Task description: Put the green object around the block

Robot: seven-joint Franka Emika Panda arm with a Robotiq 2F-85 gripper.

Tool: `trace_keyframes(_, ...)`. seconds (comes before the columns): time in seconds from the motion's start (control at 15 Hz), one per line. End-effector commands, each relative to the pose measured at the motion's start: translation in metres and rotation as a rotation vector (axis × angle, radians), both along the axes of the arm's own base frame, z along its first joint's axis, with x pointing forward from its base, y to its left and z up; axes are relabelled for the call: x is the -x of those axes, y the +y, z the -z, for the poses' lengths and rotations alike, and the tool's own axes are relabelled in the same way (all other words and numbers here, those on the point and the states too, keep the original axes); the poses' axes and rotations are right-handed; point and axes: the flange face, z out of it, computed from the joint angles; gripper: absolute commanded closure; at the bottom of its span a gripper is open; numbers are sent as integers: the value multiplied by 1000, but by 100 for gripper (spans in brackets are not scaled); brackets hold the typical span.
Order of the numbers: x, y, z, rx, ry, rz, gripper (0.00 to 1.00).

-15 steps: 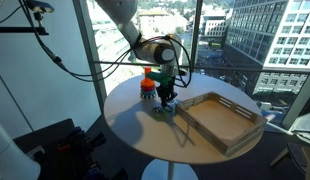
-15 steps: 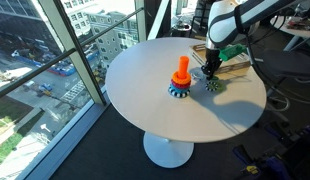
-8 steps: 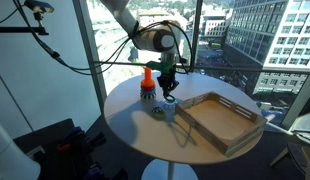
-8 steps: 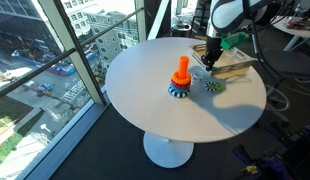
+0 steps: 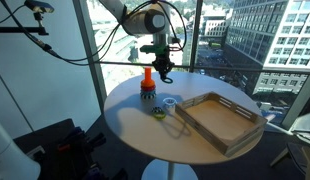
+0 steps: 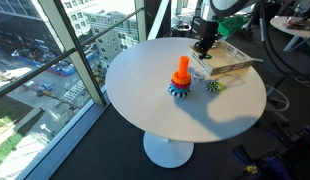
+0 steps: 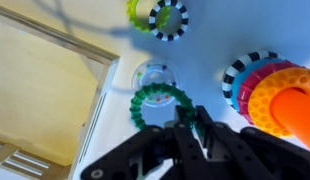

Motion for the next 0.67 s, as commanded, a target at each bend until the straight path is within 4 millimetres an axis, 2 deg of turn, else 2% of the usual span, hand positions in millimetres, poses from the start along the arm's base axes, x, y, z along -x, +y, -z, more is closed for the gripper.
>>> trace_keyframes(0.0, 6, 16, -35, 31, -40, -23, 94)
trace_keyframes(0.27, 11, 33, -59, 35, -75, -64, 94)
trace_keyframes(0.6, 21, 57, -71, 26, -97, -130, 94)
